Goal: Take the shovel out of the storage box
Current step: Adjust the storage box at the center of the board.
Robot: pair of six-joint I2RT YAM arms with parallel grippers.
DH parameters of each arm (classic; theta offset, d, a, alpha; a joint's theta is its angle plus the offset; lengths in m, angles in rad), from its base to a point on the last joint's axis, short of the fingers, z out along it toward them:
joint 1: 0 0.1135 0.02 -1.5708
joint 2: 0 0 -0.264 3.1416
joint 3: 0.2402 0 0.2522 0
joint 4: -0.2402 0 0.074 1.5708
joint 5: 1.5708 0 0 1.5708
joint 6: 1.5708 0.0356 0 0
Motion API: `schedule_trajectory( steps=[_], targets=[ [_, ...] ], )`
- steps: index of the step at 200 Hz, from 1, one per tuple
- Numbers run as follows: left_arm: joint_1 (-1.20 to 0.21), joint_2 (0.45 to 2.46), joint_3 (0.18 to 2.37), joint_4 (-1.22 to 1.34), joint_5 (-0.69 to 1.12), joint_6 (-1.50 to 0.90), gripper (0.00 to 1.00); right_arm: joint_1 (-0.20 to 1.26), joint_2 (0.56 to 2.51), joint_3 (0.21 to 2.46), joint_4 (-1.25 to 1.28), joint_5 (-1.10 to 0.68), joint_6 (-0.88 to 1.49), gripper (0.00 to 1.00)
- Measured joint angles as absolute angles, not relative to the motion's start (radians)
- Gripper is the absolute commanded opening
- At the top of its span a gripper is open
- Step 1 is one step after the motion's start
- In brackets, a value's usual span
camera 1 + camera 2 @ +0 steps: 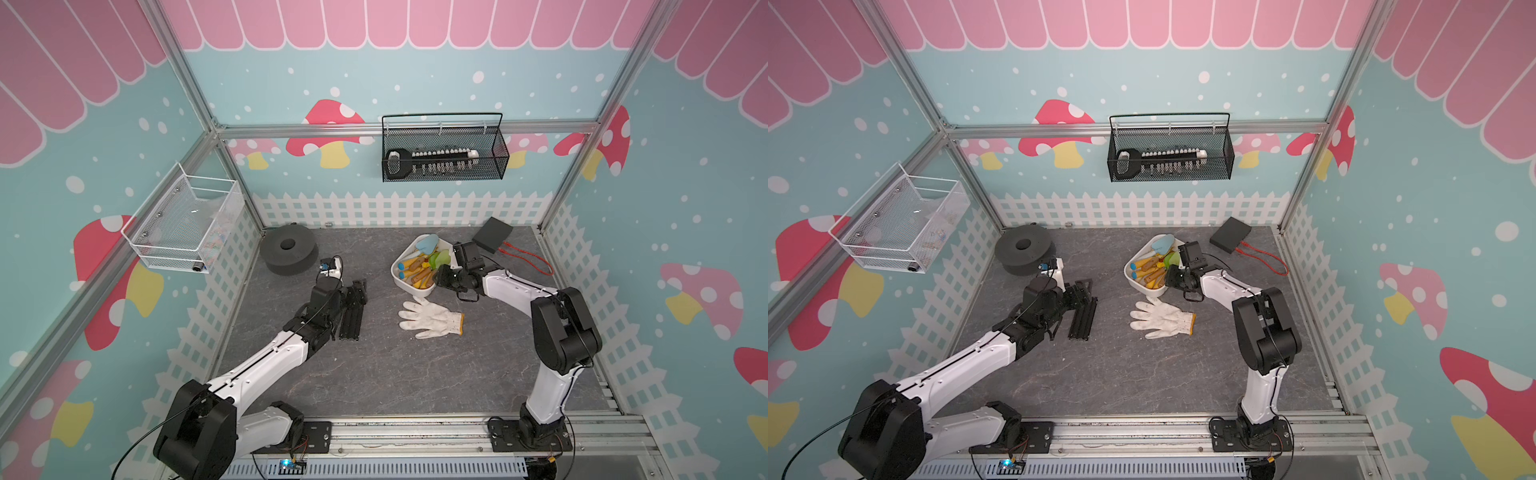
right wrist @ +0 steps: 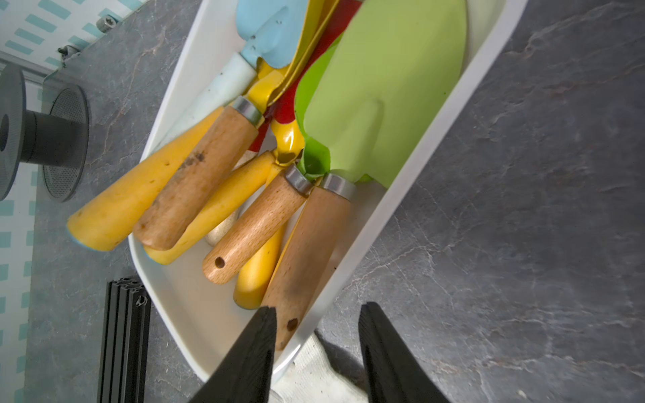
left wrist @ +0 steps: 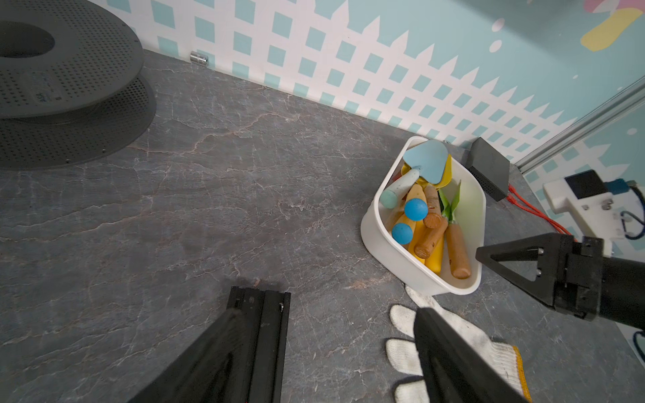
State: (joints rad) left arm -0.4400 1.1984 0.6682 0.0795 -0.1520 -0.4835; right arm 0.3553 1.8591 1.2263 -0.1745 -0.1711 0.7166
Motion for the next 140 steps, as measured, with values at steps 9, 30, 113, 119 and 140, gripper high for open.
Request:
schedule_trajectory(
  steps=[9,30,113,119,140],
  targets=[
    [-0.44,1.198,0.668,0.08,-0.149,-0.483,0.81,0.355,1.864,1.226,-0.172,-0.17,0.721,0.43],
    [-0.44,1.198,0.668,0.081,-0.141,-0.482,0.81,0.355,1.869,1.227,-0.166,-0.169,0.728,0.42],
    [-0.44,1.209,0.661,0.102,-0.137,-0.457,0.81,0.355,1.942,1.299,-0.172,-0.149,0.745,0.26],
    [-0.44,1.211,0.661,0.102,-0.138,-0.456,0.81,0.355,1.944,1.304,-0.175,-0.147,0.75,0.23],
    [-0.44,1.209,0.661,0.102,-0.138,-0.449,0.81,0.354,1.963,1.324,-0.173,-0.149,0.765,0.15]
  ],
)
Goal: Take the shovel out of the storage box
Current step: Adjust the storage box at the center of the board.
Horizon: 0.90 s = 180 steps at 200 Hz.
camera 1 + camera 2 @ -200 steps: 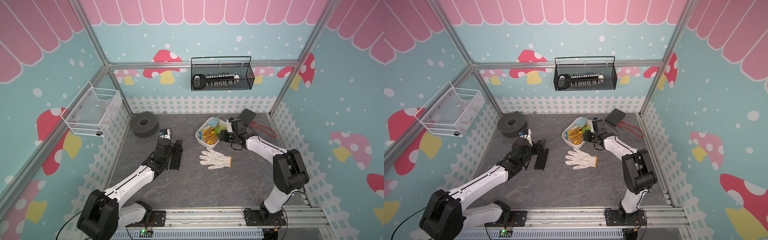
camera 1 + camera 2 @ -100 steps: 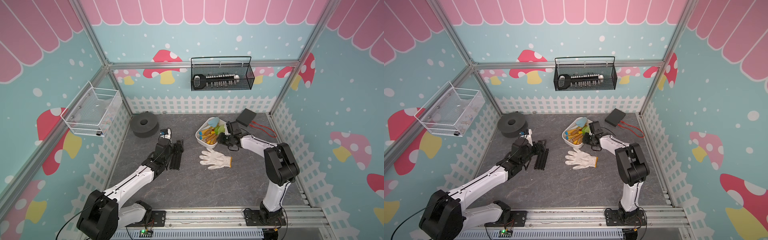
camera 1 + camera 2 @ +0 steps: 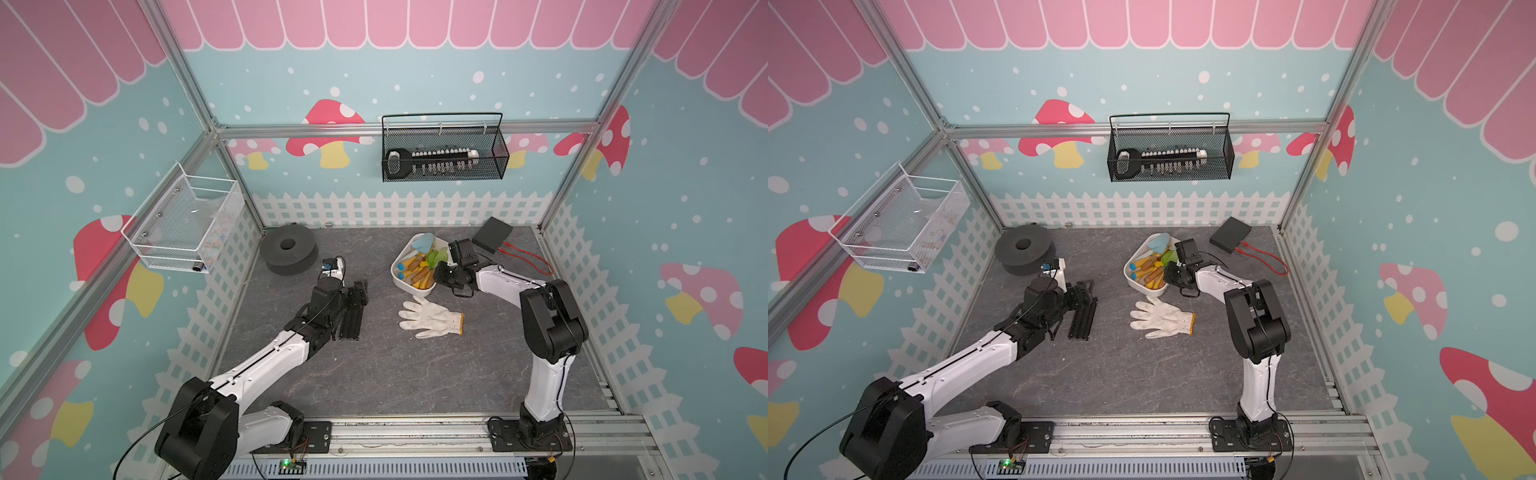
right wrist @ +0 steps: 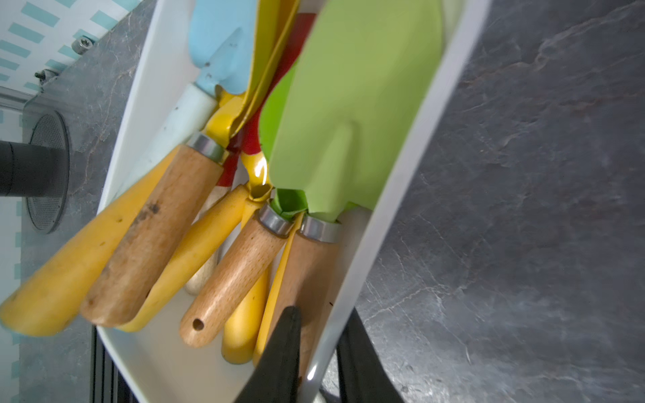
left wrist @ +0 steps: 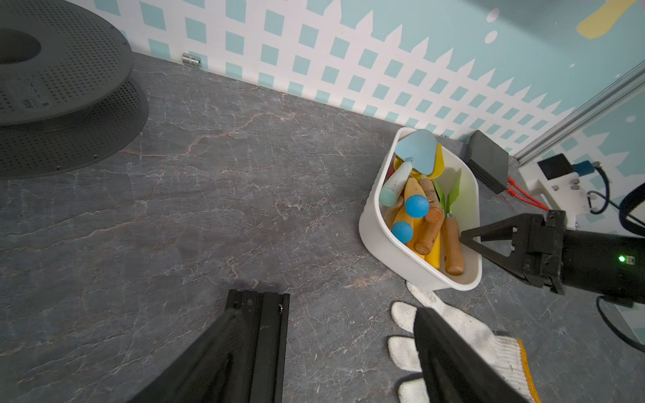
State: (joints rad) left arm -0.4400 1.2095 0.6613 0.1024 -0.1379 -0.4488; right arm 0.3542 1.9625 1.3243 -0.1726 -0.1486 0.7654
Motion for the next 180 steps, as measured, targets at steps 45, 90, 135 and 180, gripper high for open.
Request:
schedule_trajectory(
  steps=[45,90,135,180],
  targets=[
    [-0.44,1.2,0.654,0.102,-0.138,-0.441,0.81,0.362,1.995,1.37,-0.168,-0.191,0.76,0.0],
    [-0.44,1.2,0.651,0.102,-0.144,-0.441,0.81,0.389,2.019,1.421,-0.195,-0.197,0.756,0.0],
    [-0.44,1.2,0.649,0.102,-0.161,-0.442,0.8,0.453,2.024,1.443,-0.211,-0.18,0.765,0.0],
    [-0.44,1.219,0.646,0.109,-0.162,-0.447,0.75,0.509,2.022,1.435,-0.213,-0.173,0.781,0.0]
  ],
)
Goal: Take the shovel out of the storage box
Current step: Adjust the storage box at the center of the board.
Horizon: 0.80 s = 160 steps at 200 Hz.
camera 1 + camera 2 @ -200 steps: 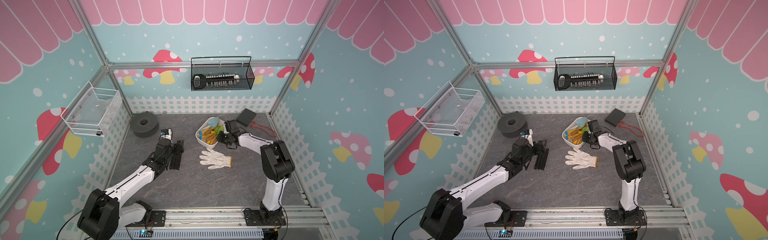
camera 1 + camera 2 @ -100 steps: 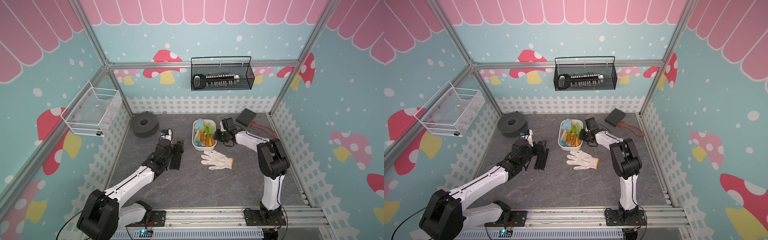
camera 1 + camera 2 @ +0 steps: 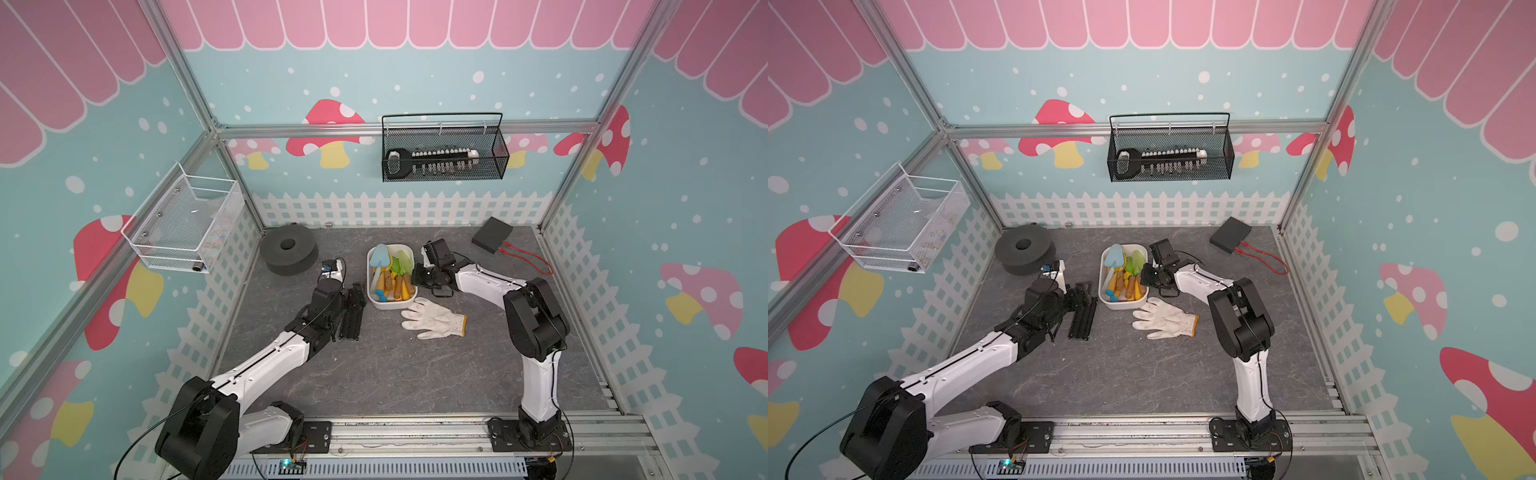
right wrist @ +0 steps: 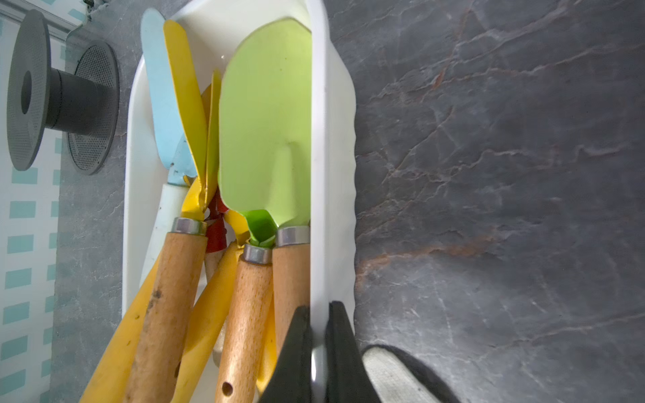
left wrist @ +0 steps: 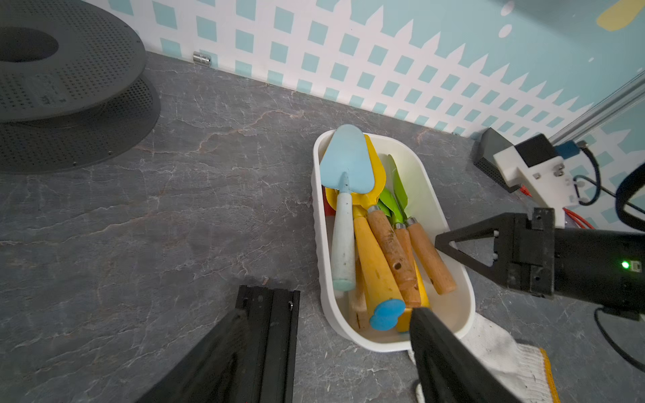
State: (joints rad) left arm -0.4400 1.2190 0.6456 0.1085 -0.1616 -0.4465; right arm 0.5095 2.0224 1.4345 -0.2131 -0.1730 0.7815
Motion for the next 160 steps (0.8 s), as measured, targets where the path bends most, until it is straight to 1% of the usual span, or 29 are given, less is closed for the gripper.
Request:
schedule_trajectory(
  steps=[51,77,90,101,122,160],
  targets=[
    [-0.44,1.228,0.638,0.129,-0.162,-0.45,0.71,0.524,2.017,1.409,-0.183,-0.17,0.818,0.0],
    [-0.438,1.228,0.627,0.141,-0.164,-0.451,0.69,0.528,2.017,1.407,-0.179,-0.165,0.829,0.26],
    [-0.436,1.228,0.624,0.147,-0.164,-0.455,0.68,0.533,2.014,1.407,-0.169,-0.157,0.823,0.34],
    [-0.434,1.228,0.621,0.15,-0.164,-0.461,0.68,0.54,2.004,1.407,-0.171,-0.148,0.803,0.4],
    [-0.431,1.228,0.621,0.155,-0.164,-0.472,0.67,0.55,1.967,1.409,-0.198,-0.118,0.762,0.46],
    [-0.426,1.237,0.618,0.171,-0.158,-0.5,0.65,0.553,1.888,1.45,-0.297,-0.073,0.658,0.47]
  ],
)
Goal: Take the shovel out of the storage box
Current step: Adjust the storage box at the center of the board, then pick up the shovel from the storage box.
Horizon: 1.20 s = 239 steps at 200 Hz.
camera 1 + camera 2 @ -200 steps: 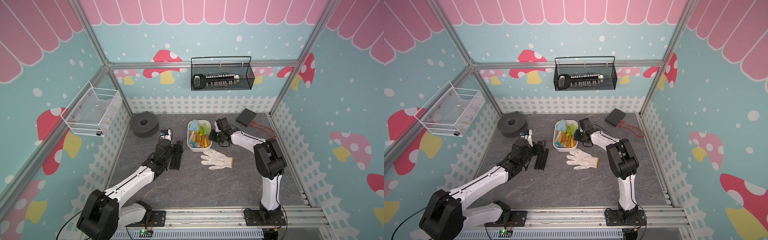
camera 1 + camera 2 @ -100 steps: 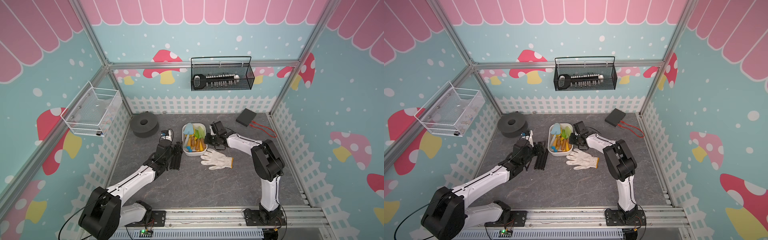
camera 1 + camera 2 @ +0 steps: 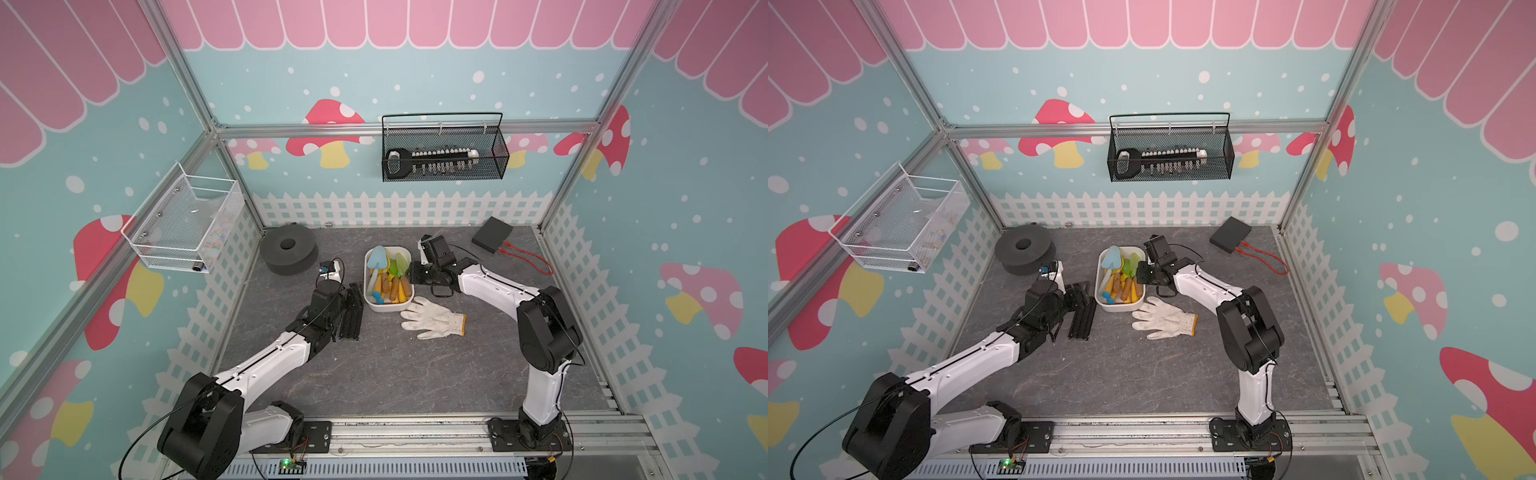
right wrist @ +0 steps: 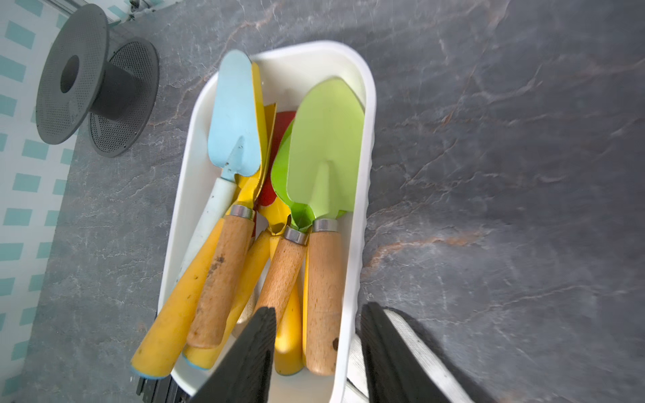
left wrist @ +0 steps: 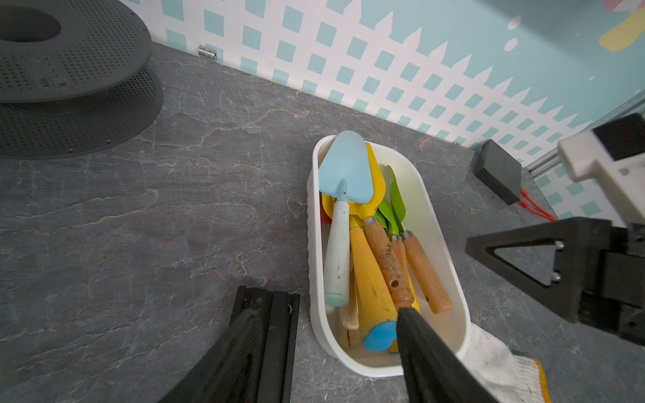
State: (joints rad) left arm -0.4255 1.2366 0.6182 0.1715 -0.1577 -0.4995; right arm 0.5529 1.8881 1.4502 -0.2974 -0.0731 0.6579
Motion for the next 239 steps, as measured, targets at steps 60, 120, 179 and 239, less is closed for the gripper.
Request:
schedule_trajectory(
  steps=[60,120,179,239],
  targets=[
    [-0.377,1.272,0.613,0.178,-0.106,-0.563,0.62,0.597,1.851,1.642,-0.477,-0.132,0.533,0.42],
    [-0.296,1.28,0.596,0.177,-0.021,-0.624,0.6,0.71,2.055,1.929,-0.639,-0.126,0.505,0.42],
    [-0.296,1.285,0.595,0.176,0.006,-0.621,0.6,0.719,2.296,2.147,-0.731,-0.108,0.544,0.41],
    [-0.31,1.263,0.595,0.16,0.004,-0.609,0.61,0.722,2.444,2.36,-0.798,0.009,0.581,0.4]
  ],
)
